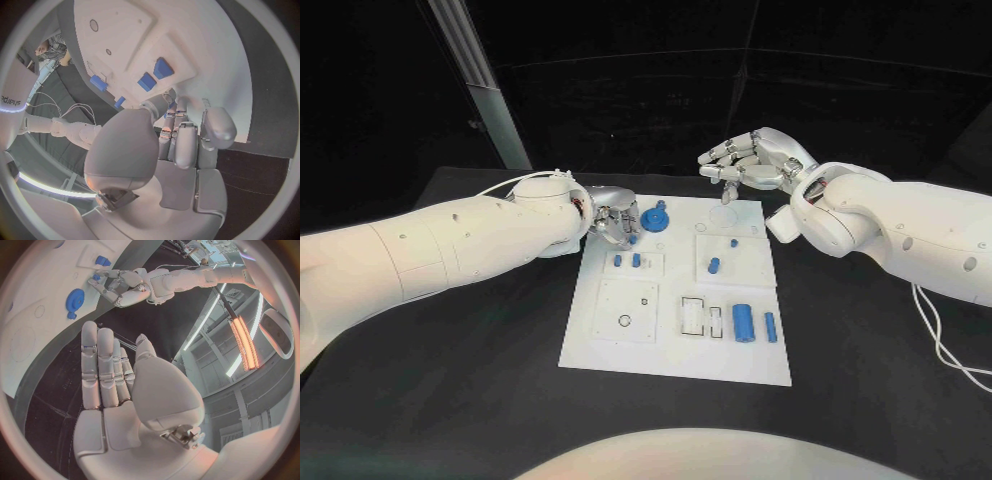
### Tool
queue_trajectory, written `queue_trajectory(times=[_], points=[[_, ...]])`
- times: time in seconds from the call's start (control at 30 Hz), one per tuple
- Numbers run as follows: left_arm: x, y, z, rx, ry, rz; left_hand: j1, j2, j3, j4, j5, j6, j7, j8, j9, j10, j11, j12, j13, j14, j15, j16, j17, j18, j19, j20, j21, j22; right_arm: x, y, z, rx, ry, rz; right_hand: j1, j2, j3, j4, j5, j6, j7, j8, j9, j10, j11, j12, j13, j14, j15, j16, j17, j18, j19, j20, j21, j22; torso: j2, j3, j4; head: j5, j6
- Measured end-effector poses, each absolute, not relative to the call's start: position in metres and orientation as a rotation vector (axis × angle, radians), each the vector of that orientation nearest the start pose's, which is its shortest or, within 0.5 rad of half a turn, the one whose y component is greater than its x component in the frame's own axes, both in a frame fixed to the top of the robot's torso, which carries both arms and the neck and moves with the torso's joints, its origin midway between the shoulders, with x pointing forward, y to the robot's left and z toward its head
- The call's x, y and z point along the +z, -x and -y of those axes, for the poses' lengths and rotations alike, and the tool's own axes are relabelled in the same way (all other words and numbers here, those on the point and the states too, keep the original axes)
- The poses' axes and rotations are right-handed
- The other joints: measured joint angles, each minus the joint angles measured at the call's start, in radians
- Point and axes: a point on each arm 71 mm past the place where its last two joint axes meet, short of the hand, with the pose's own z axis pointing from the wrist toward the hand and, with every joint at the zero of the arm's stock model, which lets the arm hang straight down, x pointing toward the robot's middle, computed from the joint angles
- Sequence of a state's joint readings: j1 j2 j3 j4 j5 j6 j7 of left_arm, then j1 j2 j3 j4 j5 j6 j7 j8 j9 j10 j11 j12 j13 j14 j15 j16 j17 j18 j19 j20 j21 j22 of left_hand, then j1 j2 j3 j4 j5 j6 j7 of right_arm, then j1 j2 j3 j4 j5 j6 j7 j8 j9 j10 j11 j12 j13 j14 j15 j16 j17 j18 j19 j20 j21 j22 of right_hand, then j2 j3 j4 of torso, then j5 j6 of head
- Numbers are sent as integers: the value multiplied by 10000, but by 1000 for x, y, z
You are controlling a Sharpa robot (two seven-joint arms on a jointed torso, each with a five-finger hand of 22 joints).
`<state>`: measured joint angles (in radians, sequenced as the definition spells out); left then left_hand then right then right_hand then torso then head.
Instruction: Assemble the parts on the task board
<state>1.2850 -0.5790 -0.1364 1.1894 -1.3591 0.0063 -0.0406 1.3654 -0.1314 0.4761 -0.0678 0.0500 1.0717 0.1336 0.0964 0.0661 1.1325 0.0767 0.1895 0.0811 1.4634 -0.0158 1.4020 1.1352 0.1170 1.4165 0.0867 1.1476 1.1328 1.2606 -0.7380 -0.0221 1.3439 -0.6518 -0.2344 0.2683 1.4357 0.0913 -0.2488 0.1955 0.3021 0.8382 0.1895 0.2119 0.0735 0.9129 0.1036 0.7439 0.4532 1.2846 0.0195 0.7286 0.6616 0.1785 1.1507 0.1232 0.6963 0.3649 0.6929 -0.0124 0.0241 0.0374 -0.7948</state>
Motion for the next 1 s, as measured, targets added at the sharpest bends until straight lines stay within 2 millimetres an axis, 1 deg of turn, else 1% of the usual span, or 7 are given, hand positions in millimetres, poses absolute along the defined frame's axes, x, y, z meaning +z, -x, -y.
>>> queue_trajectory(times=[0.4, 0.57, 0.6, 0.7, 0.77, 0.87, 1.0], points=[[-211, -538, -157, -6047, -2875, -19789, -13, -13, 0, 0, 0, -25, 25, -25, 0, -28, -18, 0, 1, 3, 3, 0, -10, -1, 0, 0, 0, 2, -152, -527, 194, 12720, -4074, -15928, 0, 0, 0, 0, 0, 0, 0, 0, 0, 0, 0, -1, 0, 0, 0, 0, 1, 0, 0, 0, 0, 0, -1, -3, 3, 12, -10], [-211, -538, -159, -6013, -2835, -19774, -93, -94, -42, -42, 0, -549, 11, -293, -28, -395, 80, 1, -16, 0, 72, -41, -74, 0, -45, 45, -33, -19, -152, -528, 194, 12709, -4080, -15929, 0, 0, 0, 0, 0, 0, 0, 0, 0, 0, 0, -2, 1, 0, 0, 0, 1, 0, 0, 0, 0, 0, -2, -3, 3, 19, 4], [-211, -538, -160, -5996, -2810, -19756, -93, -93, -42, -42, 0, -635, 27, -297, -28, -493, 99, 1, -37, 36, 109, -41, -91, 0, -45, 45, -46, -22, -152, -528, 194, 12699, -4086, -15929, 0, 0, 0, 0, 0, 0, 0, 0, 0, 0, 0, -2, -8, 0, 0, 0, 1, 0, 0, 0, 0, 0, -2, -3, 3, 19, 9], [-210, -539, -164, -5951, -2740, -19709, -92, -93, -42, -42, 0, -744, -7, -297, -27, -685, 154, 1, -63, 35, 109, -41, -102, -1, -80, 80, -46, -32, -153, -528, 196, 12643, -4110, -15936, 0, 0, 0, 0, 0, 0, 0, 0, 0, 0, 0, -2, -27, -37, 36, 0, -1, 0, -6, 6, 0, -5, -6, -3, 4, 12, 21], [-210, -539, -168, -5915, -2662, -19652, -93, -93, -42, -42, 0, -879, -56, -297, -27, -877, 196, 1, -67, 33, 183, -41, -102, -1, -104, 104, -117, -52, -153, -529, 198, 12546, -4105, -15957, 0, 0, 0, 0, 0, -32, -32, 0, 0, -134, 22, -3, -96, -37, 37, 0, -22, 1, -36, 36, -45, -17, -7, -6, 9, -3, 34], [-209, -539, -174, -5903, -2473, -19532, -93, -93, -69, -69, 0, -969, -73, -297, -27, -1037, 253, 1, -67, 33, 182, -41, -95, -2, -115, 114, -181, -108, -154, -531, 201, 12318, -4030, -16009, 3, 3, 0, 0, -81, -32, -33, 86, 4, -346, 50, -283, -344, -37, 37, 0, -51, 1, -36, 36, -45, -17, -14, -9, 10, -14, 58], [-206, -539, -183, -5920, -2178, -19337, -92, -93, -96, -97, 0, -983, -87, -297, -27, -1178, 287, 1, -84, 3, 217, -41, -80, -1, -170, 169, -315, -240, -155, -533, 208, 11935, -3871, -16085, 79, 79, 23, -23, -137, -32, -32, 198, 13, -396, 70, -652, -711, -37, 37, 0, -92, 0, -36, 36, -45, -16, -21, -9, 10, -26, 96]])
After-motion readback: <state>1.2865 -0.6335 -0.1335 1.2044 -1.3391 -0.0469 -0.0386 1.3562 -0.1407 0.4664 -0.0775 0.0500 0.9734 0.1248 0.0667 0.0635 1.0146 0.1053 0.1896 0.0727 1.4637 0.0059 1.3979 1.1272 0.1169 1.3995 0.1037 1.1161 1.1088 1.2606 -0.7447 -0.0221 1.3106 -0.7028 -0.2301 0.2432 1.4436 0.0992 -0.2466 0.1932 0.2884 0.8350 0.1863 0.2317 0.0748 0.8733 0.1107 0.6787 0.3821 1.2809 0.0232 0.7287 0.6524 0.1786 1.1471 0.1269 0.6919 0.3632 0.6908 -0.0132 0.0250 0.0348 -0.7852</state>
